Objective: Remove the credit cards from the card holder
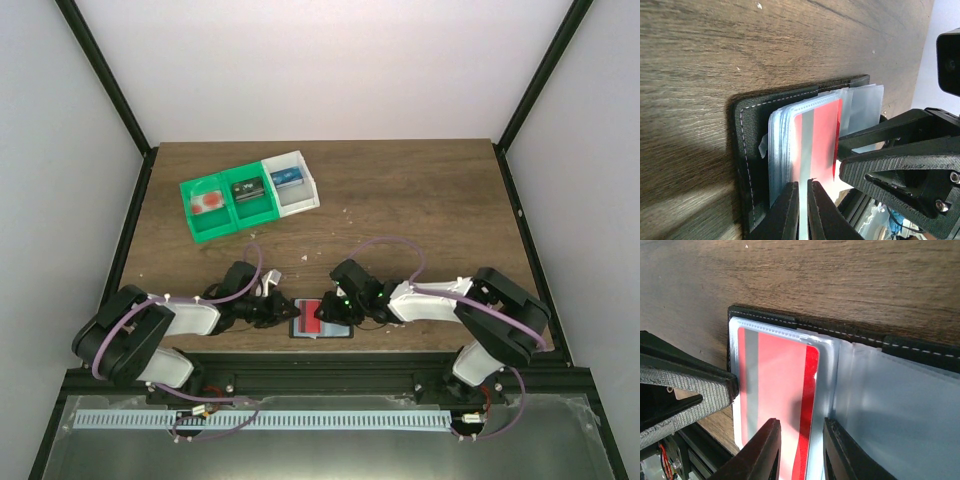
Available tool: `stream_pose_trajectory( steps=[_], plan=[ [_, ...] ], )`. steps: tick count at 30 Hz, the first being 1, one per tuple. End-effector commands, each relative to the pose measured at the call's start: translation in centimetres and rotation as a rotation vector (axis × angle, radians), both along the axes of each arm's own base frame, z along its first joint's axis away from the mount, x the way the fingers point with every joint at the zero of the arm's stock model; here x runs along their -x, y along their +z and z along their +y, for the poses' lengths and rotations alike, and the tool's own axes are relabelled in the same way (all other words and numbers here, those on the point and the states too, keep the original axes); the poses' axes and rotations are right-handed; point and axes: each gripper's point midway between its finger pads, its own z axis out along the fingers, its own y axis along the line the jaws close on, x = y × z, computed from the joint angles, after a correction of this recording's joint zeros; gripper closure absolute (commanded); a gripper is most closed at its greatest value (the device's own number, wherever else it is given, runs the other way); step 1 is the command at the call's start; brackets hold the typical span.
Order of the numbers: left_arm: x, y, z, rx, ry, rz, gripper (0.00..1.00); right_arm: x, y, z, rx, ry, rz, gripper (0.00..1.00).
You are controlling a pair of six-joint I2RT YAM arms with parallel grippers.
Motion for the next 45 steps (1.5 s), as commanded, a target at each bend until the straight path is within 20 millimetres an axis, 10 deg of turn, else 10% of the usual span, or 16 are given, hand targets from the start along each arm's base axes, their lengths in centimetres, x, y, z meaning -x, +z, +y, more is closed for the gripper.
stream_pose_trajectory(
  steps=[1, 21, 45],
  plan=[
    [0.4, -0.8, 0.4, -0.019, -0.001, 0.011, 0.92, 0.1, -0.3, 0.1, 0.012, 0.012, -0.006, 0.75],
    [0.5, -1.4, 0.7, -0.026, 0.025, 0.030, 0.91, 0.7, 1.1, 0.7, -0.106, 0.054, -0.043, 0.99],
    [0.8, -2.2, 1.2, -0.043, 0.039, 0.030, 0.91, 1.1, 1.8, -0.5, -0.152, 0.051, -0.053, 1.00]
  ],
)
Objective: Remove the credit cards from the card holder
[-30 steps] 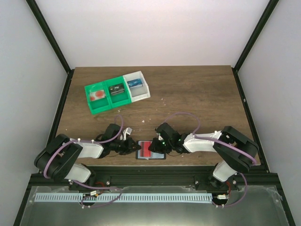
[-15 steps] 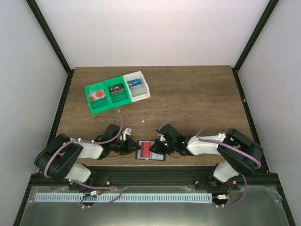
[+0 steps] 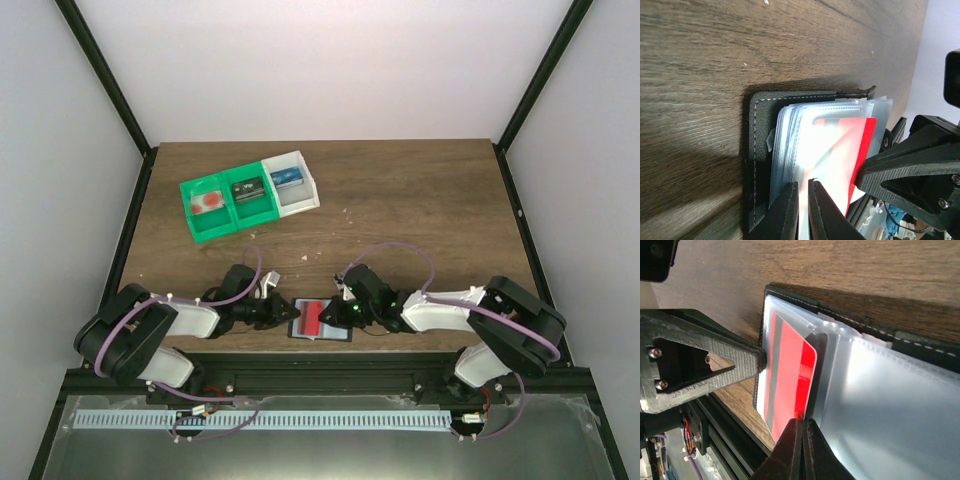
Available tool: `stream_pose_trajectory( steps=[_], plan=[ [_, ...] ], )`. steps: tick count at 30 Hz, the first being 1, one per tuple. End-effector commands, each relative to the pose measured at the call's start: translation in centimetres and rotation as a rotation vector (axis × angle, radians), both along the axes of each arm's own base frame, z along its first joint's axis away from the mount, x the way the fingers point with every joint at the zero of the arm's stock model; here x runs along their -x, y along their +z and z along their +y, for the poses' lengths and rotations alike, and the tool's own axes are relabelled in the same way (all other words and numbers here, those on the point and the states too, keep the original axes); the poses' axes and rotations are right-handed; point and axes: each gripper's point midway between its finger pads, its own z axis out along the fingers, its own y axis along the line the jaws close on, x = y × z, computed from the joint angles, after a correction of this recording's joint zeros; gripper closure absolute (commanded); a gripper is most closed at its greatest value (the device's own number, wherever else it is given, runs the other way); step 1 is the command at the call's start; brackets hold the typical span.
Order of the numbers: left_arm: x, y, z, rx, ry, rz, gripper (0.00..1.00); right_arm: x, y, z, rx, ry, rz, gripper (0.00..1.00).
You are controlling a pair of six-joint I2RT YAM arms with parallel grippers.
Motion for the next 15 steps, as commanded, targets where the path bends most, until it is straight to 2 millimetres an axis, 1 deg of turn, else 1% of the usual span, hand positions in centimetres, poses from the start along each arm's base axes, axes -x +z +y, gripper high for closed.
stream_pose_trajectory(
  steps=[1, 6, 15],
  plan=[
    [0.56, -1.92, 1.10, -0.063, 0.028, 0.036, 0.91, 0.11, 0.65, -0.22, -0.024, 0.007, -0.014, 1.00],
    [0.64, -2.04, 1.11, -0.056, 0.036, 0.042, 0.91, -0.07, 0.90, -0.60, -0.022, 0.001, -0.025, 1.00],
    [0.79, -2.17, 1.26, -0.065, 0.032, 0.041, 0.91, 0.02, 0.58, -1.11, -0.017, -0.012, -0.021, 1.00]
  ],
)
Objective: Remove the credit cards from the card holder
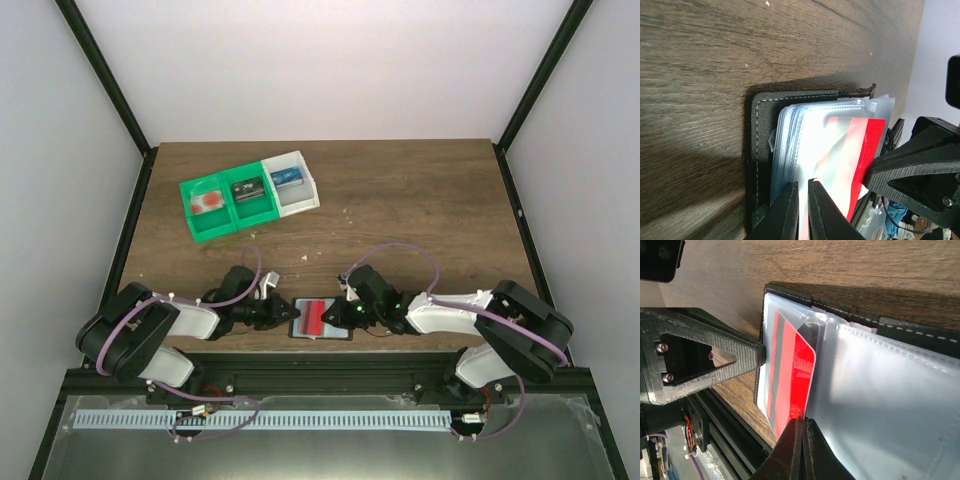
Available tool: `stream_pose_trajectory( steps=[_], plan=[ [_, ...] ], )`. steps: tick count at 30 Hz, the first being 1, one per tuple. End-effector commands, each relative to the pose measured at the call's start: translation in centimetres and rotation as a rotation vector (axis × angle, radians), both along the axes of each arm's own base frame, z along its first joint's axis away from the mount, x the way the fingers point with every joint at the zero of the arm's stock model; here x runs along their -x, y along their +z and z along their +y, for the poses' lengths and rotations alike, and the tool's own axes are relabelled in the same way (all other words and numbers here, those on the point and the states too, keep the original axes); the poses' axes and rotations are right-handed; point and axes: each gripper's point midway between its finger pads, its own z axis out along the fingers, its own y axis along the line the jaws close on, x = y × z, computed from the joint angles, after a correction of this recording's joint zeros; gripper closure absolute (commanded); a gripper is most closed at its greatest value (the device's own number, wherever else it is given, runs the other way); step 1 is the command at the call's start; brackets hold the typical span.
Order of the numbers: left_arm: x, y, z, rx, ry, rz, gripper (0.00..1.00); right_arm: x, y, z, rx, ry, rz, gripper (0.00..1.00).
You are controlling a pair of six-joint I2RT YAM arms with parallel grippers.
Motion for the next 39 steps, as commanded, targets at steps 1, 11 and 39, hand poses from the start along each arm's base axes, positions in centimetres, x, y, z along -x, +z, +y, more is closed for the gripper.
stream_pose_trajectory(
  steps=[1, 11, 39],
  plan=[
    [0.9, -2.1, 1.2, -0.079, 0.022, 0.053, 0.91, -0.1, 0.3, -0.4, -0.007, -0.005, -0.011, 1.00],
    [1.1, -2.6, 1.7, -0.097, 0.036, 0.063, 0.91, 0.1, -0.2, -1.2, -0.002, -0.026, -0.002, 1.00],
    [-2.1, 7.2, 0.1, 0.013, 0.106, -0.031, 0.37, -2.1, 7.1, -2.8, 0.034, 0.048, -0.385, 1.00]
  ],
)
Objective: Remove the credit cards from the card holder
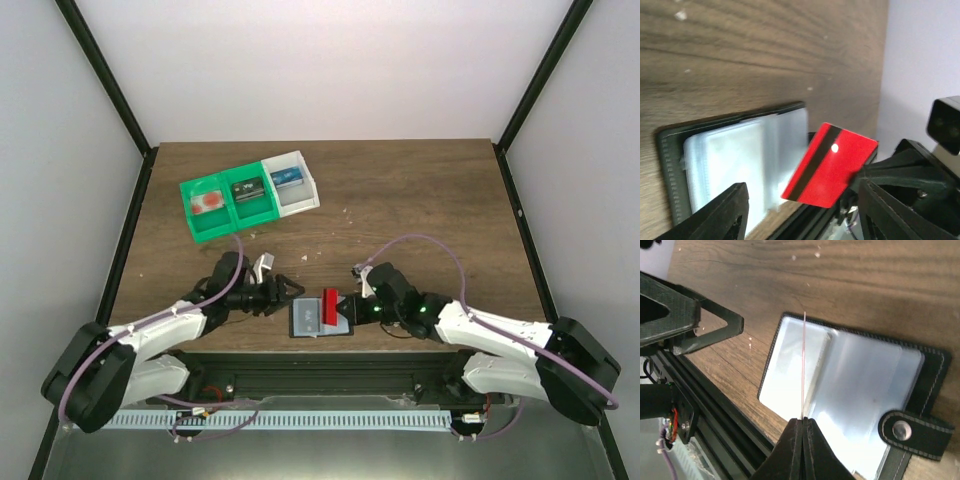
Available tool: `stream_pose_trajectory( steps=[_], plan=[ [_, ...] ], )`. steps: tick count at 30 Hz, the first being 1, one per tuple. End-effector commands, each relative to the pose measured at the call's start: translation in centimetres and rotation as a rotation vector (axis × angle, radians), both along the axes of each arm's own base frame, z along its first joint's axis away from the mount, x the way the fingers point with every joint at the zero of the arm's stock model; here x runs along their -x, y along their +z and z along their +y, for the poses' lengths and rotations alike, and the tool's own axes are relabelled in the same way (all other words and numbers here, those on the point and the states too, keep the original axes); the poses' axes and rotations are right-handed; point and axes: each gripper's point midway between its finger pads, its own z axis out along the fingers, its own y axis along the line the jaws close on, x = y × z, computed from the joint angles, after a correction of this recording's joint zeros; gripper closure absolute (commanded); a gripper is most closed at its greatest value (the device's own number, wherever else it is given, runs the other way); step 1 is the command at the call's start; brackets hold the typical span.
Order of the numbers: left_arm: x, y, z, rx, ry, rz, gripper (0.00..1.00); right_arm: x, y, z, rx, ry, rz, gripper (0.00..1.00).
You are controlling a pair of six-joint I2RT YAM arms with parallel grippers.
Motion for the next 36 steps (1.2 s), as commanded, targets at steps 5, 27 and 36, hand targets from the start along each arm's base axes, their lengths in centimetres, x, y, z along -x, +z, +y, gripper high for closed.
stream_pose_trajectory(
  steps=[5, 27, 36],
  plan=[
    [-0.3, 6.3, -1.2, 0.129, 0.032, 0.083, 0.30, -2.6, 5.2, 2.2, 0.030, 0.114, -0.369, 1.00],
    [1.4, 10.3, 1.1, 0.459, 0.332, 0.425, 0.51, -0.7, 9.5, 6.2, 0.169, 0.337, -0.929, 0.99],
    [2.1, 10.1, 0.7, 0.518, 0.295, 0.482, 0.53, 1.4, 9.7, 8.3, 0.232, 0.411, -1.055, 1.00]
  ],
)
